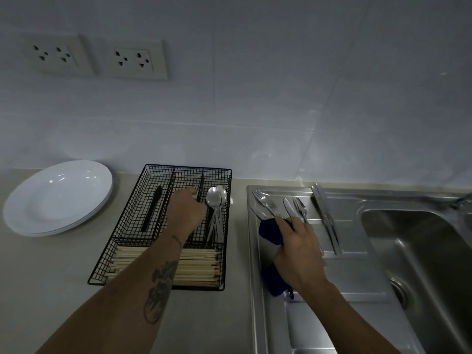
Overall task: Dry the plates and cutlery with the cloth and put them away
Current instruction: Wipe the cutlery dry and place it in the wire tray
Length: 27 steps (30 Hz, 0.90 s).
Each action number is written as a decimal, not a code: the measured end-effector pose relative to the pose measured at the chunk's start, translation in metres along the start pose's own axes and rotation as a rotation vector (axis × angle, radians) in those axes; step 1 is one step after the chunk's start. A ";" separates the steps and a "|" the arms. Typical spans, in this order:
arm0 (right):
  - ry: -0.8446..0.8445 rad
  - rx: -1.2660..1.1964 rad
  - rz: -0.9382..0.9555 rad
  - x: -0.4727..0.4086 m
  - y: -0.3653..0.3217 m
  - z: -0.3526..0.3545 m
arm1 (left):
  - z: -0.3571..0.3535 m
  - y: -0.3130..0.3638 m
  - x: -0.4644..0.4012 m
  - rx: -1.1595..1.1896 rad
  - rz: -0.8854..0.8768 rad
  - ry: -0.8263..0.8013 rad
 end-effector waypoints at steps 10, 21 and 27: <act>-0.026 -0.025 -0.080 0.021 0.052 0.003 | -0.099 0.085 0.058 -0.007 -0.280 -0.271; -0.071 0.002 -0.173 0.046 0.128 0.010 | -0.213 0.118 0.092 -0.149 -0.259 -0.467; -0.069 -0.018 -0.169 0.047 0.155 0.010 | -0.241 0.124 0.098 -0.264 -0.181 -0.401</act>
Point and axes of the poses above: each hand's wrist, its own x-axis away from the middle knuckle, its own z-axis out of the back of the hand, y = z × x, the point moved 7 cm from there along -x, towards the middle knuckle, and after that the axes turned 13 degrees about x, right-handed, at the moved point
